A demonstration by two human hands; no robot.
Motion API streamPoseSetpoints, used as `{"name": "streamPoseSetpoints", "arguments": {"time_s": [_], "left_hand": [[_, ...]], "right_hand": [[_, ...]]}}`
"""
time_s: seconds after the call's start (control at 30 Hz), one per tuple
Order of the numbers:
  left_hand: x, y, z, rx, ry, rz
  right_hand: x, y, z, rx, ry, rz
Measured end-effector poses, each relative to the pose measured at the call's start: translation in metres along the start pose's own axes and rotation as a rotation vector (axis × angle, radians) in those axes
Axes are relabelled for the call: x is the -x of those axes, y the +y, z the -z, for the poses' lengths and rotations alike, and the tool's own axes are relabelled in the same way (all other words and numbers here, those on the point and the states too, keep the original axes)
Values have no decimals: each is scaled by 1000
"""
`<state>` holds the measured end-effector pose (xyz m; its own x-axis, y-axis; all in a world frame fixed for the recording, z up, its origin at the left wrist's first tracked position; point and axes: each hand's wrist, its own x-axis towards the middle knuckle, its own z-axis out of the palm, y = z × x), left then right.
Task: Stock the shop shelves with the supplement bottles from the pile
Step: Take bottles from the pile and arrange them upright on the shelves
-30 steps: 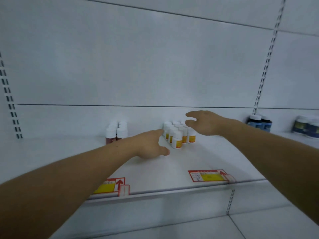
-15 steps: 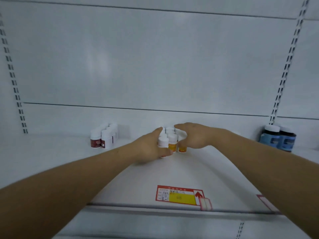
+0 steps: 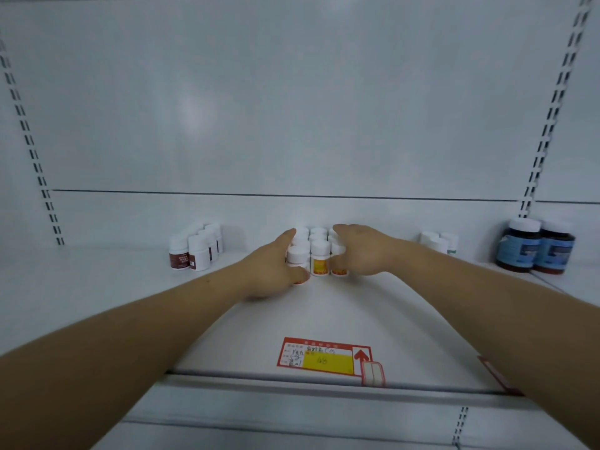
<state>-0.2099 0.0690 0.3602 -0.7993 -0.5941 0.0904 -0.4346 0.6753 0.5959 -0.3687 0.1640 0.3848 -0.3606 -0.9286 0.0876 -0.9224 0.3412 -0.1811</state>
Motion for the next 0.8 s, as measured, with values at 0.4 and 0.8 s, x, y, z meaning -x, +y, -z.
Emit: {"name": "streamPoseSetpoints", "arguments": {"time_s": [0.4,0.8], "left_hand": [[-5,-2,7,-24,-57,-20],[-13,-2,9,-1,-88,4]], "right_hand": [[10,-8,-1,31,58,41],[9,-5,4,-127,12,-84]]}}
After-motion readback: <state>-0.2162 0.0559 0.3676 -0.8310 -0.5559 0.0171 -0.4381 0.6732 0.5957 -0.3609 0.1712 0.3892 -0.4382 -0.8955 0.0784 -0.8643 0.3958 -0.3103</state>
